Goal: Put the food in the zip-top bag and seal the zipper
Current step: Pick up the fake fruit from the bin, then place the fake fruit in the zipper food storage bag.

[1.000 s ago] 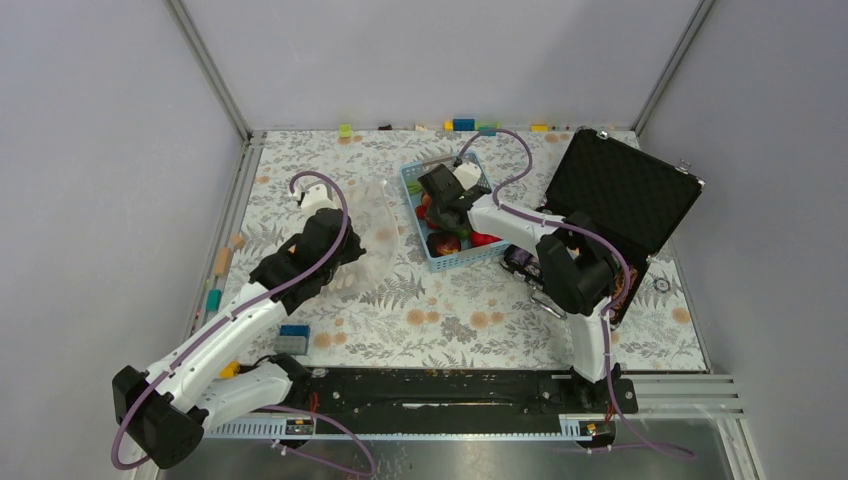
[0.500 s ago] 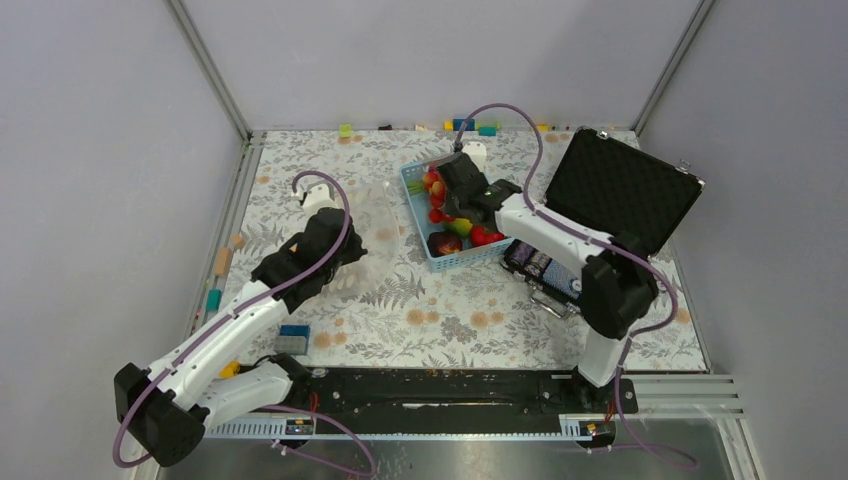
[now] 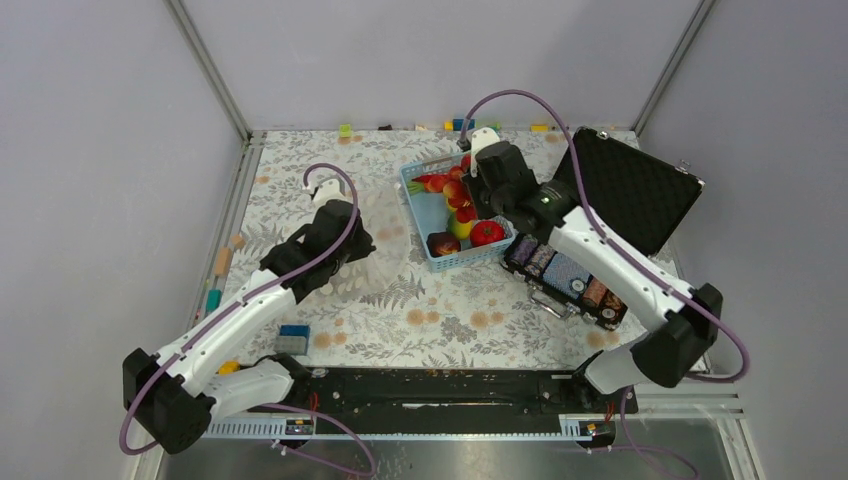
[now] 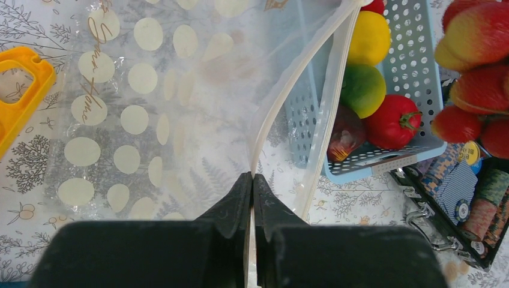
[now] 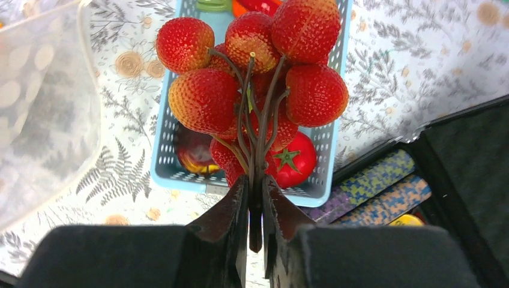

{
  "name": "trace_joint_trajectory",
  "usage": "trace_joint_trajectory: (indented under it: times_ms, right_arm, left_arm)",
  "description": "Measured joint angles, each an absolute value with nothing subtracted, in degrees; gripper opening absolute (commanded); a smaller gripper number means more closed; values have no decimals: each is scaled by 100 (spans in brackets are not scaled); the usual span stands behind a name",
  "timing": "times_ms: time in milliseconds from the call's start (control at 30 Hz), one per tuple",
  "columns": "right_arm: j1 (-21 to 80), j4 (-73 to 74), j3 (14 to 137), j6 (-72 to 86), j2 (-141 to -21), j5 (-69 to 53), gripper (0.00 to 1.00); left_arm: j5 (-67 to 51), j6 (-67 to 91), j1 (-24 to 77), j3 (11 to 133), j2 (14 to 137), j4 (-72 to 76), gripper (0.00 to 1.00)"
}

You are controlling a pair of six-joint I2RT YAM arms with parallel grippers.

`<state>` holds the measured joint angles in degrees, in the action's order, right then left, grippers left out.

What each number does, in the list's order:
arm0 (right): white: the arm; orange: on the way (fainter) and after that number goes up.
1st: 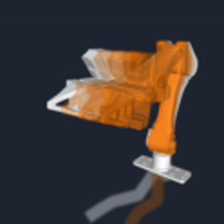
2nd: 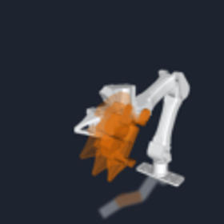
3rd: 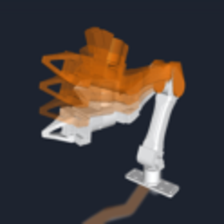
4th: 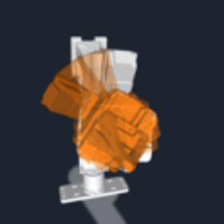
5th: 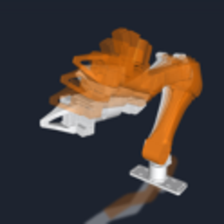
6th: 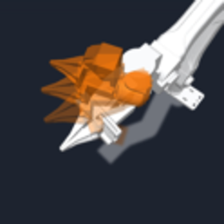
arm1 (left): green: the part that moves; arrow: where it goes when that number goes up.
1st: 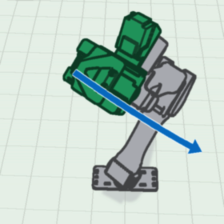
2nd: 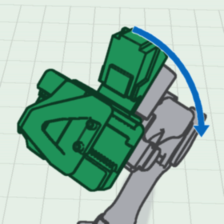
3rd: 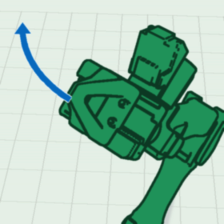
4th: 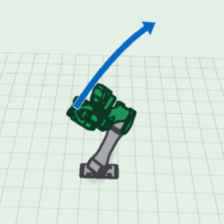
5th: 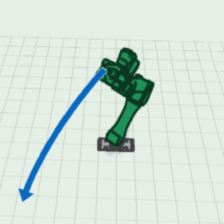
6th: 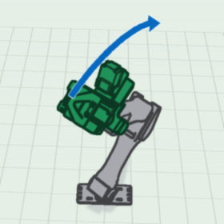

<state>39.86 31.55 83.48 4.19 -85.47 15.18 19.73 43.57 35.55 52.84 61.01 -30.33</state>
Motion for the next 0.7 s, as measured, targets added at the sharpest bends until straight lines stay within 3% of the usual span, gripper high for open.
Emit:
trace_joint_trajectory:
  times_ms: [200, 700]
  right_arm:
    - [3975, 3361, 8062, -519, -7721, 827, 0]
    - [4007, 3417, 7461, -1859, -7144, -3203, 0]
  left_arm:
    - [1894, 4394, 3555, 5365, 6191, -3030, 0]
    - [1455, 4348, 3555, 5468, 6259, -3033, 0]
